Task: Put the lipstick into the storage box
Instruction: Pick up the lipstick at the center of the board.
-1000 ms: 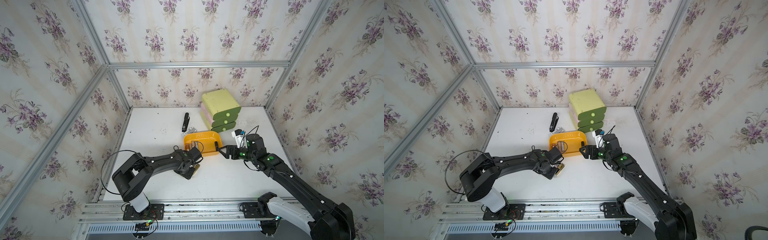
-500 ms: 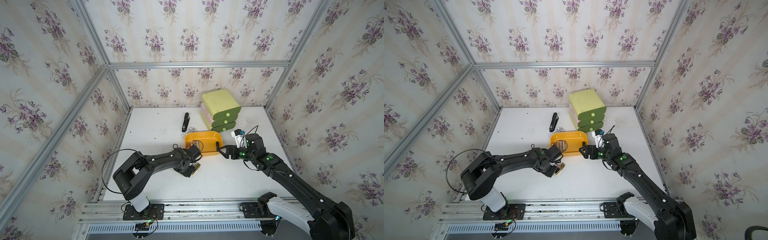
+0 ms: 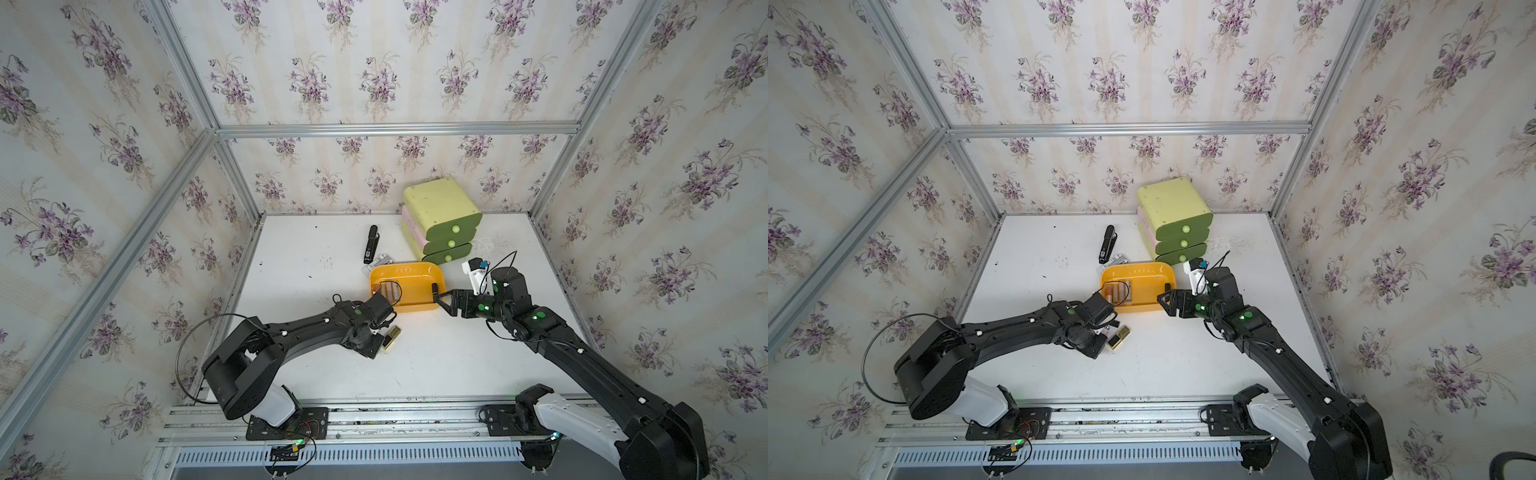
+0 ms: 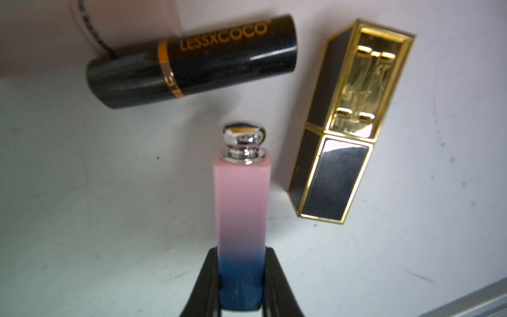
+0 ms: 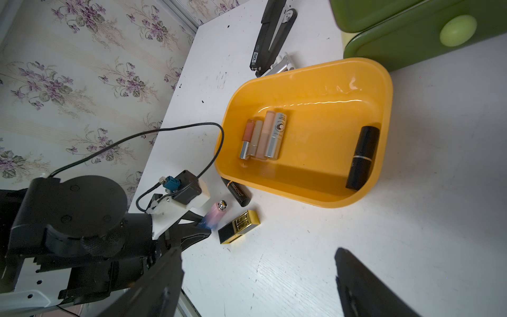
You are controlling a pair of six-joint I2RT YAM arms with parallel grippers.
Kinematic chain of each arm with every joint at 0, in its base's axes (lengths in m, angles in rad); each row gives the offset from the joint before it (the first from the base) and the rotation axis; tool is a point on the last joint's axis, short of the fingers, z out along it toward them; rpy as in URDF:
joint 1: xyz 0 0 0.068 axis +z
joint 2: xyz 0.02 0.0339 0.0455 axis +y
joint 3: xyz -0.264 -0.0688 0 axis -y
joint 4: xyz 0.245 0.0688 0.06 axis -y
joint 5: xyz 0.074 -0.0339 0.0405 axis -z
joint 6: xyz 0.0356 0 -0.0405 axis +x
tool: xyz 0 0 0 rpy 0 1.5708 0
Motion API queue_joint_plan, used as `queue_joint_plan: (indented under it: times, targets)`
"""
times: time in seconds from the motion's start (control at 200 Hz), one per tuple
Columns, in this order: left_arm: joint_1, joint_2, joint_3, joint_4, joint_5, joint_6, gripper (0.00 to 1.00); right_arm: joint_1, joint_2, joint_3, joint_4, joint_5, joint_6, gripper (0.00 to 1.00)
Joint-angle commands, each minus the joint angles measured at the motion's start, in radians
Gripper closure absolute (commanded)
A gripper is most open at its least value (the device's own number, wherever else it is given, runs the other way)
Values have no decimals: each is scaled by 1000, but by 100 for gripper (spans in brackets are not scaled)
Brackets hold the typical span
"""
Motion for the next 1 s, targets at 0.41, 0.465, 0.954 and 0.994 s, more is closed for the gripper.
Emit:
queue_joint_plan:
  times: [0.41,0.465,0.954,0.994]
  targets:
    - [158,-322,-13,-28,210,8,84,0,7,-15,99,-123,33,11]
    - [161,-349,-19,-11,234,13,84,0,11,-24,122,-164,41,11]
    - [170,-386,-47,340,673,-70,82,92,70,-43,506,-536,166,11]
    - [173,-384,-48,382,707,-93,83,92,70,-42,529,-546,177,11]
